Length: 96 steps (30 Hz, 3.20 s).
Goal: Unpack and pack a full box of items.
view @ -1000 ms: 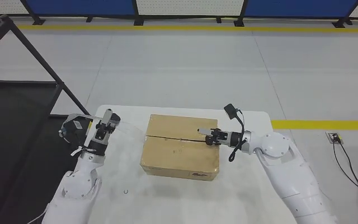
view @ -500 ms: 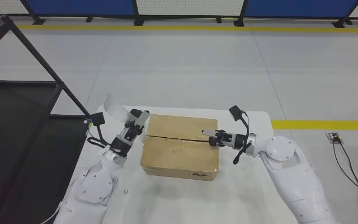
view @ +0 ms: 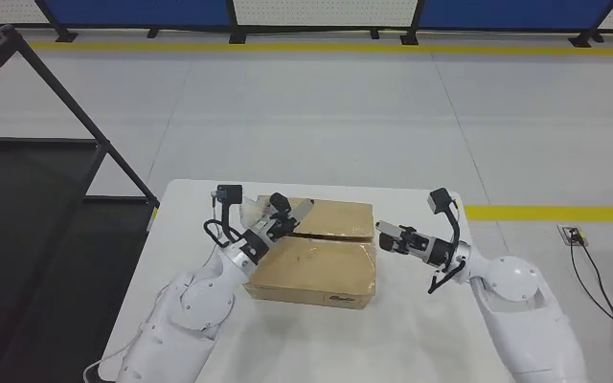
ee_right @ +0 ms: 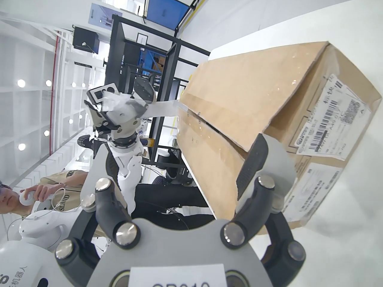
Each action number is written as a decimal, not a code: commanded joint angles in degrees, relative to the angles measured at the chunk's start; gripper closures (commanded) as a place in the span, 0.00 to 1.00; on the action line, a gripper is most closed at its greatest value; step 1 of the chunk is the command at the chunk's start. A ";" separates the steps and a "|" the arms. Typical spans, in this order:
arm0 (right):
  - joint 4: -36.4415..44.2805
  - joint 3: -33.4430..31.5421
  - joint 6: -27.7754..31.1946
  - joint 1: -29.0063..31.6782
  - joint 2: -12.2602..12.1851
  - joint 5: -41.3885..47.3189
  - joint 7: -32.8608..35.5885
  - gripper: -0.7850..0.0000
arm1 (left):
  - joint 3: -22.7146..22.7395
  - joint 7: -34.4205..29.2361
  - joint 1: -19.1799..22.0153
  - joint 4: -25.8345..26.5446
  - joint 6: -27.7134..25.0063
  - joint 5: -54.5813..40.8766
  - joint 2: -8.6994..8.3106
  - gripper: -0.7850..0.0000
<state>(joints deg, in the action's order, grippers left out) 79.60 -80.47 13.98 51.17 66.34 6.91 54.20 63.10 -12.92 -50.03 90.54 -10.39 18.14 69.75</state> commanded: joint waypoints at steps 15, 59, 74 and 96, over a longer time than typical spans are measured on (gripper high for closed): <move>5.87 -9.19 3.46 12.46 -2.16 4.26 -0.47 0.00 | -9.06 -4.02 8.05 -7.06 3.17 2.24 3.19 0.00; 3.46 -9.81 6.47 15.21 -4.24 7.18 -1.05 0.00 | -23.65 0.04 20.98 -22.18 -1.66 1.26 14.82 0.00; 1.38 -7.04 5.69 11.14 -4.54 7.07 0.15 0.00 | 4.82 -9.12 2.68 8.92 -12.81 -12.21 8.65 0.00; 1.36 -0.91 0.04 3.46 -4.17 1.77 -3.08 0.00 | 35.88 -32.66 -18.41 11.72 -10.38 -19.55 2.99 0.00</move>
<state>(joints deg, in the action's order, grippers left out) 80.80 -81.55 14.37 54.45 62.12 8.65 51.80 98.97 -48.67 -68.44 102.25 -20.77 -1.37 72.73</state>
